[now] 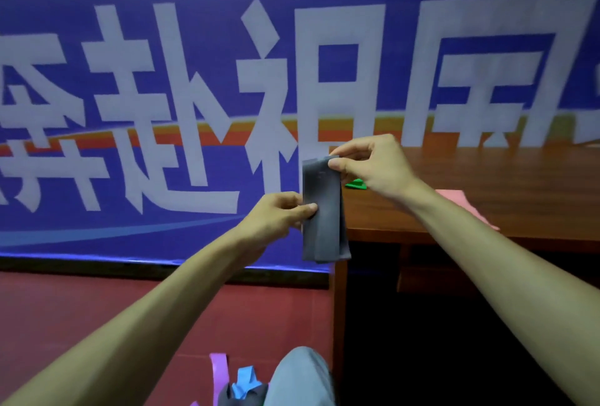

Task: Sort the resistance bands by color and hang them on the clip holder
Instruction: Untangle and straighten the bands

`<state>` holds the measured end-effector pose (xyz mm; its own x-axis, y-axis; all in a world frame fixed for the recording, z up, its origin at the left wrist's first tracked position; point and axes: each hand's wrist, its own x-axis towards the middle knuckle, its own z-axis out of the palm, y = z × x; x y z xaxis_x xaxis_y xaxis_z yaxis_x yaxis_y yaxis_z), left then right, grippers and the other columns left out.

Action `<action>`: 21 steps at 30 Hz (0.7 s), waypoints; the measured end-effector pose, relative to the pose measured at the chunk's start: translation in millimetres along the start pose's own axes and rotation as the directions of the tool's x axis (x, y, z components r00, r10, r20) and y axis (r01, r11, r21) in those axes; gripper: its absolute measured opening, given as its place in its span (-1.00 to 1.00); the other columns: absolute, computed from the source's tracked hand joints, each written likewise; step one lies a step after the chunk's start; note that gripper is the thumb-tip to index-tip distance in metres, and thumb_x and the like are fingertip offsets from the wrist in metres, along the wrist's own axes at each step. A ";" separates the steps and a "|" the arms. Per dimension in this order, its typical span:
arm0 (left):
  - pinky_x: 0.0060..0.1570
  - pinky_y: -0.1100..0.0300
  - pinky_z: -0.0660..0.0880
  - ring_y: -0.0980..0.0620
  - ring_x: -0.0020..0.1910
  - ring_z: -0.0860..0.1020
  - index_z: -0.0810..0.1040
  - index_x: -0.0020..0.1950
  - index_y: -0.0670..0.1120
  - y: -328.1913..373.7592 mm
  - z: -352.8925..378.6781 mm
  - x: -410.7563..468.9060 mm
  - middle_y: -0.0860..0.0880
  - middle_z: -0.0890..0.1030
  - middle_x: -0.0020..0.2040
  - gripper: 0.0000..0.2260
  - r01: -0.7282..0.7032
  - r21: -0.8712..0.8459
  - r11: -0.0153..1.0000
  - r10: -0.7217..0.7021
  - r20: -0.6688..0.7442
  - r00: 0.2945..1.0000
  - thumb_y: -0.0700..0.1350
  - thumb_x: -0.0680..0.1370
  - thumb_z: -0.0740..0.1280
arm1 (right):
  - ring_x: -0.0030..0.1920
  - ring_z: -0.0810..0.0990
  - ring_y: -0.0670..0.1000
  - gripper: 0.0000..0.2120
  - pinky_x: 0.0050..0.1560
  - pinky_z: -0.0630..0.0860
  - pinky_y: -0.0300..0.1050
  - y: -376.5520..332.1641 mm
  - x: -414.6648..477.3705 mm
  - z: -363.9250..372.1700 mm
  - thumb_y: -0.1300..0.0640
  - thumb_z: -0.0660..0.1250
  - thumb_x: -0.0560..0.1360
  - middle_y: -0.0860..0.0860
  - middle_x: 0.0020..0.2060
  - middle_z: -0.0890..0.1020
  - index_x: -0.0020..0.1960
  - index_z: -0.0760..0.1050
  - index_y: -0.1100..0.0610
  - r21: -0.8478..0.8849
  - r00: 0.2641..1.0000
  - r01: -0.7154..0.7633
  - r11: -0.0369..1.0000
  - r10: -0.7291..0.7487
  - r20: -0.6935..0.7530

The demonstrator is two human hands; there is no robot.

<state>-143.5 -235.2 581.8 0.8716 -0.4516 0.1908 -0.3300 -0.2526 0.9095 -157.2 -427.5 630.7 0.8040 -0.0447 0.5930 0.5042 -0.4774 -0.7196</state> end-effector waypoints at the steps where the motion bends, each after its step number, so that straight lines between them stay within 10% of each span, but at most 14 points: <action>1: -0.31 0.28 0.30 0.18 -0.31 0.50 0.58 -0.18 -0.04 3.0 7.0 6.7 0.09 0.60 -0.29 -0.87 0.004 0.010 1.000 -0.005 0.037 0.999 -0.10 0.56 0.34 | -0.36 0.65 0.02 -0.93 -0.27 0.63 -0.10 3.9 1.8 -10.2 0.26 0.49 0.40 0.06 -0.35 0.68 -0.13 0.66 0.14 -0.014 1.000 -0.013 1.000 0.013 -0.020; 12: -0.42 0.30 0.46 0.10 -0.41 0.48 0.61 -0.13 -0.16 22.4 75.5 80.7 -0.14 0.55 -0.27 -0.96 0.129 -0.044 0.991 -0.121 0.156 0.980 -0.20 0.50 0.42 | -0.33 0.64 0.03 -0.92 -0.18 0.64 -0.08 80.6 31.0 -78.8 0.30 0.48 0.40 0.11 -0.31 0.66 -0.11 0.65 0.26 -0.036 0.938 -0.342 0.939 0.339 -0.076; 21: -0.22 0.13 0.55 -0.01 -0.32 0.58 0.65 -0.03 -0.22 8.3 84.6 118.5 -0.19 0.67 -0.18 -0.75 0.099 0.431 0.897 -0.163 0.113 0.980 -0.05 0.45 0.47 | -0.30 0.70 0.03 -0.93 -0.17 0.64 -0.15 125.0 42.5 -67.2 0.21 0.51 0.39 0.08 -0.28 0.70 -0.13 0.67 0.14 -0.268 0.898 -0.419 0.867 0.440 0.019</action>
<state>-73.6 -363.2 580.7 0.8671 -0.4982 -0.0031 -0.3656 -0.6405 0.6754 -81.1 -548.0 590.3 0.9497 -0.2332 0.2090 0.0158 -0.6308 -0.7758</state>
